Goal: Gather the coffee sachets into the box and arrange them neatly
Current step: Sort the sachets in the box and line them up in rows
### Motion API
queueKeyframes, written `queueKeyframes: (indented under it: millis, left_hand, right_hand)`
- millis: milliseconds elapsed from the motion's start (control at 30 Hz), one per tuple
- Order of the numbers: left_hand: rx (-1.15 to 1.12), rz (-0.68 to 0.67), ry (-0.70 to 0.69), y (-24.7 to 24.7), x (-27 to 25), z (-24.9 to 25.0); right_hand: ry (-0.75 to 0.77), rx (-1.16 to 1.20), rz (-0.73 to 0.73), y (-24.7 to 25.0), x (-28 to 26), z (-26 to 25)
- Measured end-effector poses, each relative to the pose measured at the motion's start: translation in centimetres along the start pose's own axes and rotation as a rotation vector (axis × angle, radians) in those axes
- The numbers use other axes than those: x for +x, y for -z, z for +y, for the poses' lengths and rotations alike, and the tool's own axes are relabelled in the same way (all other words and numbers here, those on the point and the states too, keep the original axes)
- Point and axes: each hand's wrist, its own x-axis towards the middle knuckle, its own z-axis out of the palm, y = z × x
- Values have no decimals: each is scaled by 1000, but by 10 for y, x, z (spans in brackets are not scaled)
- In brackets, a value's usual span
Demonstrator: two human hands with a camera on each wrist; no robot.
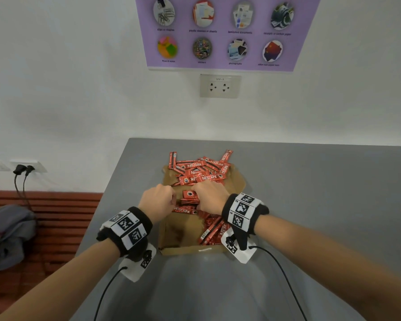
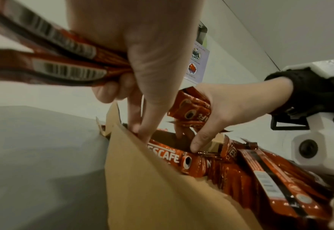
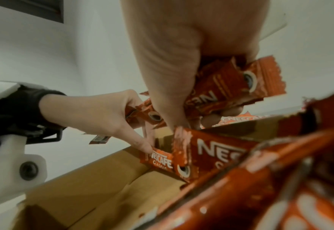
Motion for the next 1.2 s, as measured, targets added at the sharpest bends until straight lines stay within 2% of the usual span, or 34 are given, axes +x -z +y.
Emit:
queueKeyframes:
  millis: [333, 633, 833, 1200]
  left_hand:
    - [63, -35, 16, -13, 3, 2]
    - [46, -82, 18, -20, 4, -1]
    - [50, -54, -20, -19, 6, -1]
    - [73, -52, -53, -20, 5, 1]
  right_hand:
    - [-2, -70, -47, -4, 8, 0]
    - [2, -106, -10, -5, 12, -3]
    - [-18, -34, -25, -7, 12, 0]
    - [-15, -61, -78, -5, 13, 0]
